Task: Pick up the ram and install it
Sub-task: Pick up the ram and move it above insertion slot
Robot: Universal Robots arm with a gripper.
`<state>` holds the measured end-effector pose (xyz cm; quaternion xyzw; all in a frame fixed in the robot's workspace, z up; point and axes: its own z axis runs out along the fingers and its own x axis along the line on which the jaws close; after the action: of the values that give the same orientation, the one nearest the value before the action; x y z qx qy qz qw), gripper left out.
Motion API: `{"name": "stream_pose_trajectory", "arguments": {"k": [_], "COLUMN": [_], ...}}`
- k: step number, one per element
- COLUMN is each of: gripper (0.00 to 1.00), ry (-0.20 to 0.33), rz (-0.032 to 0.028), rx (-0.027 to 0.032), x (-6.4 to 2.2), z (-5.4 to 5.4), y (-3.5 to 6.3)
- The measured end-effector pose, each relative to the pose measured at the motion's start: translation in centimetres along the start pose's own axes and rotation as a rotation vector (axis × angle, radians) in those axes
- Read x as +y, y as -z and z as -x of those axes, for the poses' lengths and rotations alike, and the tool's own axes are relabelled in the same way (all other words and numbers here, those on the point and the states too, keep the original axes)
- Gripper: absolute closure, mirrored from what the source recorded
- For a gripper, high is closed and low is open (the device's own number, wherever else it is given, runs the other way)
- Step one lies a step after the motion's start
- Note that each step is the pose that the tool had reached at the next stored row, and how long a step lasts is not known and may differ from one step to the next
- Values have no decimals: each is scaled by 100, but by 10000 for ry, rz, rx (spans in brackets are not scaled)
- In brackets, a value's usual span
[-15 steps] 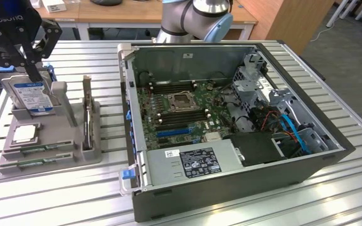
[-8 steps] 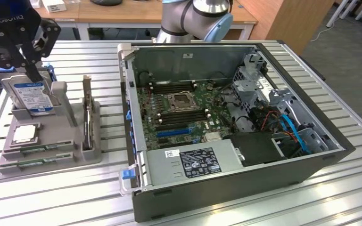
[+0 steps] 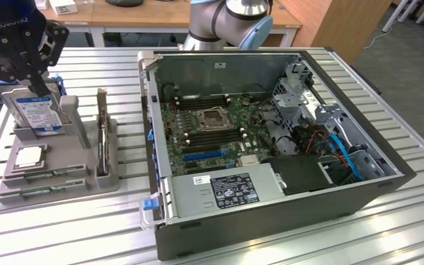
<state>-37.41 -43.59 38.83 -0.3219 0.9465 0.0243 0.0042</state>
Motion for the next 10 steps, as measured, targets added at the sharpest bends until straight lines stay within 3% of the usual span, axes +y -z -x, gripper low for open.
{"name": "stream_pose_trajectory", "arguments": {"k": [10], "gripper": [89], "ry": [1823], "rz": [43], "rx": [79], "x": [-1], "z": [0], "y": [-14]}}
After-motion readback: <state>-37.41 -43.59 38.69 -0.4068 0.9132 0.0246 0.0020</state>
